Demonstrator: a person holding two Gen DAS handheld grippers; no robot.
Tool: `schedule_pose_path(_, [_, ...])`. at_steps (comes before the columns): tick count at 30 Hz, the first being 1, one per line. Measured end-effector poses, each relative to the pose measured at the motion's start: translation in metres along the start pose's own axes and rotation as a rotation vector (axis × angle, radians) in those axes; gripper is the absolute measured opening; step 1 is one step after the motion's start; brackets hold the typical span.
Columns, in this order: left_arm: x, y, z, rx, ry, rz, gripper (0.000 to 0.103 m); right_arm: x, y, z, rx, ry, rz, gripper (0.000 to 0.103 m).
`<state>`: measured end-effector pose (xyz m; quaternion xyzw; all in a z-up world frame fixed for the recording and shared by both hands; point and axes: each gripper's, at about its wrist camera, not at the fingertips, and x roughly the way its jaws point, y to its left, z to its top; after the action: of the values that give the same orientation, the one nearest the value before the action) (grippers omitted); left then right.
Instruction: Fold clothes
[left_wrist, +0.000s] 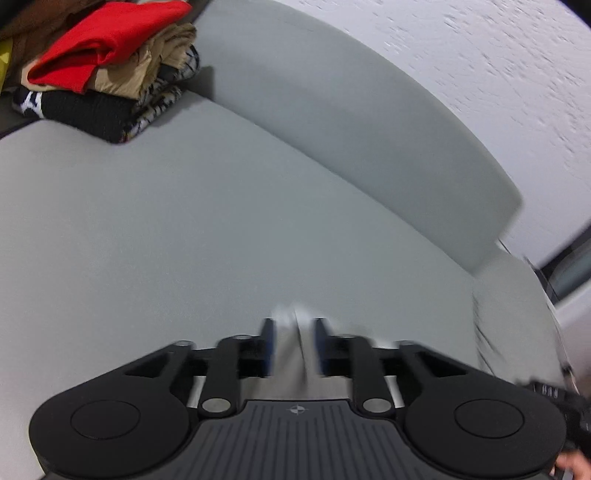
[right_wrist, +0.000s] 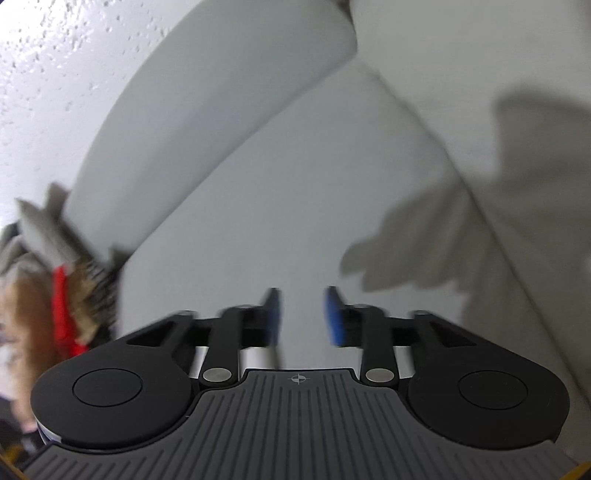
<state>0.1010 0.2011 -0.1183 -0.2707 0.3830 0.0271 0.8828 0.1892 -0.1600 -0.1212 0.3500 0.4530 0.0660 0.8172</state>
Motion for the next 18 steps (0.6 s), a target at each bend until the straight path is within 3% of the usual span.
schedule_pose_path(4, [-0.032,-0.010,-0.032,0.158,0.098,0.056,0.052,-0.029,0.019,-0.038,-0.127,0.137,0.031,0.048])
schedule_pose_path(6, [-0.047,-0.007,-0.048,0.198,0.121,0.118,0.069,-0.040,0.029,-0.059,-0.211,0.182,0.027,0.047])
schedule_pose_path(8, [-0.056,-0.003,-0.056,0.199,0.128,0.152,0.068,-0.046,0.040,-0.080,-0.285,0.229,0.033,0.040])
schedule_pose_path(9, [-0.053,0.007,-0.057,0.201,0.127,0.141,0.065,-0.046,0.045,-0.090,-0.320,0.250,0.050,0.029])
schedule_pose_path(12, [-0.052,0.003,-0.070,0.286,0.149,0.127,0.063,-0.046,0.056,-0.119,-0.454,0.323,0.058,0.026])
schedule_pose_path(14, [-0.035,0.003,-0.071,0.379,0.189,0.198,0.061,-0.042,0.053,-0.134,-0.506,0.405,-0.021,0.026])
schedule_pose_path(15, [-0.032,0.003,-0.073,0.416,0.208,0.256,0.061,-0.041,0.049,-0.141,-0.522,0.436,-0.058,0.017])
schedule_pose_path(17, [-0.035,0.009,-0.073,0.423,0.216,0.275,0.063,-0.045,0.043,-0.146,-0.510,0.486,-0.099,0.018])
schedule_pose_path(18, [-0.037,0.012,-0.073,0.423,0.218,0.280,0.062,-0.048,0.041,-0.145,-0.506,0.505,-0.122,0.027])
